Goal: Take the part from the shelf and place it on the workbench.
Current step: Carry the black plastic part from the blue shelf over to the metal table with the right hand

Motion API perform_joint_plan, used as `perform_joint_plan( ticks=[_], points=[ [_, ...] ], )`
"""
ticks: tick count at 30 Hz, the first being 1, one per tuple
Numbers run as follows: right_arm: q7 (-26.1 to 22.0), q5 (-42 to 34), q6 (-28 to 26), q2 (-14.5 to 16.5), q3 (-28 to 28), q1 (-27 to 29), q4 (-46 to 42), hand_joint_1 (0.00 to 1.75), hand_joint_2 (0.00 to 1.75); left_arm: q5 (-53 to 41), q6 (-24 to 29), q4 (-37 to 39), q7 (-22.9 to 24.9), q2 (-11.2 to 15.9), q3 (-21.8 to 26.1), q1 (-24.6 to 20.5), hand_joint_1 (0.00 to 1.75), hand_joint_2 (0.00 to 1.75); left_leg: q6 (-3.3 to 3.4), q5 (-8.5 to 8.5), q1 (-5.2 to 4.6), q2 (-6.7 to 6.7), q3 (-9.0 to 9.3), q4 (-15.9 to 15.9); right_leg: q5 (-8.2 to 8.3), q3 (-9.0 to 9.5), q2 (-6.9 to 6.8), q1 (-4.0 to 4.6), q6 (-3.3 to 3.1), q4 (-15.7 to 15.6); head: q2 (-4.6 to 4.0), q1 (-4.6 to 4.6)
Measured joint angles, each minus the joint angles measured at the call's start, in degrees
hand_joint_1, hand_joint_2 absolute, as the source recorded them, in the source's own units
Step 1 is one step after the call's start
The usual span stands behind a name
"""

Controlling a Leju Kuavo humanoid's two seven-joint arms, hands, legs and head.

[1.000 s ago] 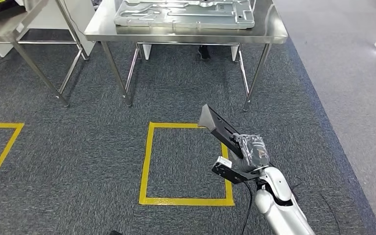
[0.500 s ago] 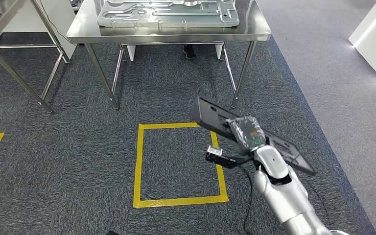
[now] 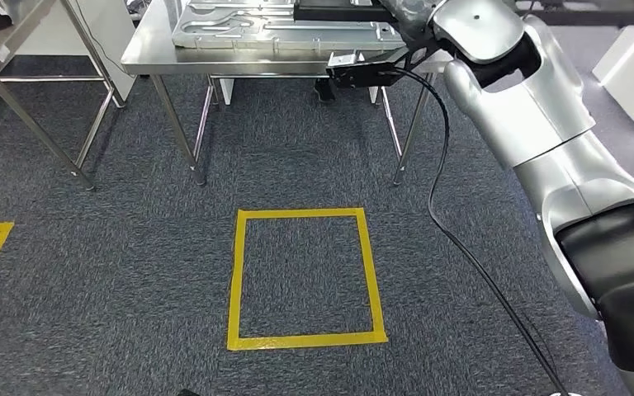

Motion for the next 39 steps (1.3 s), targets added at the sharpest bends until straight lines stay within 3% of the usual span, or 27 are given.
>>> perform_joint_plan(
  ticks=[2,4,5,7,8,9,12,14,15,16,18,19,20,21,22,24,25,26,28,30,31,32,33,35,36,37,39],
  points=[
    [0.2,0.0,0.5,0.2,2.9,-2.6,0.3,1.75,1.75,0.0,-0.2,0.0,0.3,0.0,0.0,0.1,0.00,1.75,-0.28,-0.50,0.22,0.44,0.77,0.0,-2.95,-3.86,-0.55,-0.19,0.36,6.6,0.00,-0.01],
    [0.5,0.0,0.9,0.6,5.1,-3.9,0.8,1.75,1.75,0.2,-0.5,0.0,0.5,-0.2,0.0,0.3,0.00,1.75,-0.99,-1.34,0.65,0.83,1.87,0.1,-3.05,-6.15,-0.74,-0.59,0.63,9.6,0.00,-0.01],
    [0.5,-0.1,1.0,0.7,6.0,-4.4,1.2,1.75,1.75,0.3,-0.6,0.0,0.6,-0.2,0.0,0.4,0.00,1.75,-1.48,-1.90,0.97,0.97,2.59,0.2,-1.71,-5.75,-0.92,-0.85,0.90,8.0,0.00,-0.01],
    [0.6,-0.2,1.0,1.0,7.3,-5.5,2.0,1.75,1.75,0.3,-0.8,0.0,0.7,-0.4,0.0,0.6,0.00,1.75,-2.62,-3.39,1.55,1.26,4.04,0.5,2.48,-2.84,-1.70,-1.38,1.56,0.5,0.00,0.00],
    [0.7,-0.3,1.0,1.1,7.8,-6.1,2.5,1.75,1.75,0.4,-0.9,0.0,0.7,-0.4,0.0,0.6,0.00,1.75,-3.22,-4.05,1.70,1.38,4.58,0.6,3.63,-1.62,-1.98,-1.36,1.47,-2.9,0.00,0.01],
    [0.7,-0.3,0.9,1.2,8.4,-6.7,2.9,1.75,1.75,0.4,-0.9,0.0,0.7,-0.4,0.0,0.5,0.00,1.75,-3.79,-4.56,1.70,1.52,4.93,0.4,4.32,-0.94,-2.11,-1.22,1.00,-4.9,0.00,0.00],
    [0.7,-0.8,0.6,1.5,9.4,-7.6,3.7,1.75,1.75,0.4,-1.0,0.0,0.8,-0.4,0.0,0.4,0.00,1.75,-5.12,-4.12,1.74,1.73,5.26,0.9,3.09,-0.32,-1.49,-0.77,-1.33,-5.5,0.00,-0.02],
    [0.8,-1.2,-0.3,1.7,9.6,-7.6,4.6,1.75,1.75,0.5,-1.1,0.0,0.9,-0.4,0.0,0.5,0.00,1.75,-5.47,-1.70,1.97,1.63,2.10,6.8,1.91,1.09,-1.20,-0.70,-2.45,-5.8,0.00,-0.02],
    [0.9,-1.5,-1.0,1.9,9.8,-7.5,5.1,1.75,1.75,0.5,-1.2,0.0,0.9,-0.4,0.0,0.5,0.00,1.75,-5.43,-0.97,2.03,1.57,-0.71,10.9,1.26,2.10,-1.04,-0.55,-2.89,-6.0,0.00,-0.02],
    [1.0,-1.6,-1.7,2.0,10.0,-7.1,5.7,1.75,1.75,0.5,-1.4,0.0,1.0,-0.4,0.0,0.6,0.00,1.75,-5.27,-1.31,1.95,1.50,-3.58,14.8,0.50,3.19,-0.87,-0.33,-3.24,-6.2,0.00,-0.02],
    [1.0,-1.9,-2.8,2.3,10.5,-6.0,6.9,1.75,1.75,0.6,-1.7,0.0,1.0,-0.4,0.0,1.0,0.00,1.75,-4.90,-6.00,1.54,1.46,-8.25,18.6,-1.32,5.88,-0.46,0.23,-3.69,-6.7,0.00,-0.02],
    [0.9,-2.1,-3.2,2.4,10.8,-5.4,7.6,1.75,1.75,0.7,-1.8,0.0,1.0,-0.5,0.0,1.2,0.00,1.75,-4.60,-8.79,1.24,1.44,-9.76,18.3,-2.37,7.41,-0.28,0.55,-3.85,-6.8,0.00,-0.01],
    [0.9,-2.3,-3.7,2.4,11.0,-5.0,8.3,1.75,1.75,0.8,-2.0,0.0,1.0,-0.5,0.0,1.3,0.00,1.75,-4.17,-10.53,0.88,1.41,-10.74,16.7,-3.50,9.01,-0.14,0.89,-3.99,-6.9,0.00,-0.01],
    [0.7,-2.5,-4.1,2.4,11.1,-4.7,8.9,1.75,1.75,0.9,-2.1,0.0,1.0,-0.6,0.0,1.3,0.00,1.75,-3.54,-9.96,0.50,1.33,-11.27,13.9,-4.68,10.59,-0.03,1.23,-4.12,-7.0,0.00,-0.01],
    [0.6,-2.7,-4.5,2.4,11.2,-4.4,9.5,1.75,1.75,0.9,-2.2,0.0,1.0,-0.6,0.0,1.5,0.00,1.75,-2.65,-6.08,0.06,1.07,-11.48,10.3,-5.85,11.97,0.09,1.43,-4.25,-7.1,0.00,-0.01],
    [0.4,-2.9,-5.1,2.3,11.6,-3.9,10.8,1.75,1.75,1.1,-2.3,0.0,0.9,-0.5,0.1,1.8,0.00,1.75,-1.06,5.11,-1.04,0.07,-11.10,3.7,-7.91,14.23,0.69,1.60,-4.04,-7.4,0.00,0.00],
    [0.2,-3.0,-5.3,2.3,11.7,-3.7,11.3,1.75,1.75,1.2,-2.4,0.0,0.9,-0.5,0.2,1.9,0.00,1.75,-0.55,8.74,-1.57,-0.24,-10.59,1.9,-8.58,15.23,1.02,1.43,-3.77,-7.7,0.00,-0.01],
    [0.1,-3.1,-5.5,2.3,11.8,-3.6,11.7,1.75,1.75,1.3,-2.5,0.0,0.8,-0.4,0.2,1.7,0.00,1.75,-0.28,9.58,-1.98,-0.34,-9.92,1.1,-8.66,15.94,1.27,1.31,-3.35,-7.7,0.00,-0.01],
    [0.1,-3.3,-5.9,2.4,11.7,-4.0,12.0,1.75,1.75,1.3,-2.6,0.0,0.8,-0.5,0.3,1.6,0.00,1.75,0.14,8.00,-2.08,0.04,-8.05,0.7,-6.74,14.84,1.15,1.04,-2.71,-4.4,0.00,-0.03],
    [0.2,-3.4,-6.1,2.3,11.5,-4.4,12.3,1.75,1.75,1.3,-2.7,0.0,0.8,-0.5,0.4,1.8,0.00,1.75,0.64,6.86,-1.68,0.38,-5.81,-0.1,-4.27,9.85,0.30,0.99,-2.15,3.5,0.00,-0.03],
    [0.2,-3.4,-6.2,2.3,11.5,-4.3,12.5,1.75,1.75,1.3,-2.7,0.0,0.8,-0.5,0.5,1.8,0.00,1.75,0.78,6.12,-1.48,0.52,-4.62,-0.4,-4.59,6.88,-0.18,0.89,-1.89,7.1,0.00,-0.03],
    [0.2,-3.4,-6.2,2.3,11.5,-4.0,12.7,1.75,1.75,1.3,-2.7,0.0,0.8,-0.6,0.5,1.9,0.00,1.75,0.84,5.26,-1.31,0.61,-3.40,-0.7,-6.47,4.20,-0.46,0.77,-1.61,9.3,0.00,-0.03],
    [0.1,-3.4,-6.2,2.2,11.5,-3.7,12.9,1.75,1.75,1.4,-2.7,0.0,0.8,-0.7,0.5,1.8,0.00,1.75,0.69,4.31,-1.13,0.55,-2.14,-0.8,-9.34,1.92,-0.58,0.60,-1.34,10.2,0.00,-0.03],
    [0.1,-3.5,-6.2,2.2,11.6,-3.1,13.2,1.75,1.75,1.5,-2.7,0.0,0.9,-0.8,0.6,1.9,0.00,1.75,0.25,2.27,-0.76,0.31,0.34,-0.9,-14.34,-0.96,-0.79,0.25,-0.84,8.2,0.00,-0.03],
    [0.1,-3.5,-6.2,2.1,11.6,-3.0,13.4,1.75,1.75,1.5,-2.8,0.0,0.9,-0.9,0.6,2.0,0.00,1.75,0.02,1.22,-0.58,0.16,1.59,-0.9,-14.11,-1.62,-0.95,0.12,-0.59,5.6,0.00,-0.02],
    [0.1,-3.6,-6.2,2.0,11.6,-2.8,13.5,1.75,1.75,1.5,-2.8,0.0,0.9,-1.0,0.6,2.2,0.00,1.75,-0.19,0.17,-0.45,0.03,2.68,-0.8,-11.02,-1.89,-1.16,0.03,-0.42,2.1,0.00,-0.02],
    [0.0,-3.6,-6.2,1.8,11.7,-2.6,13.9,1.75,1.75,1.5,-2.8,0.0,1.0,-1.2,0.6,2.2,0.00,1.75,-0.81,-1.97,-0.39,-0.28,4.38,-0.3,-0.27,-1.94,-1.62,0.11,-0.58,-4.7,0.00,-0.02]
  ],
)
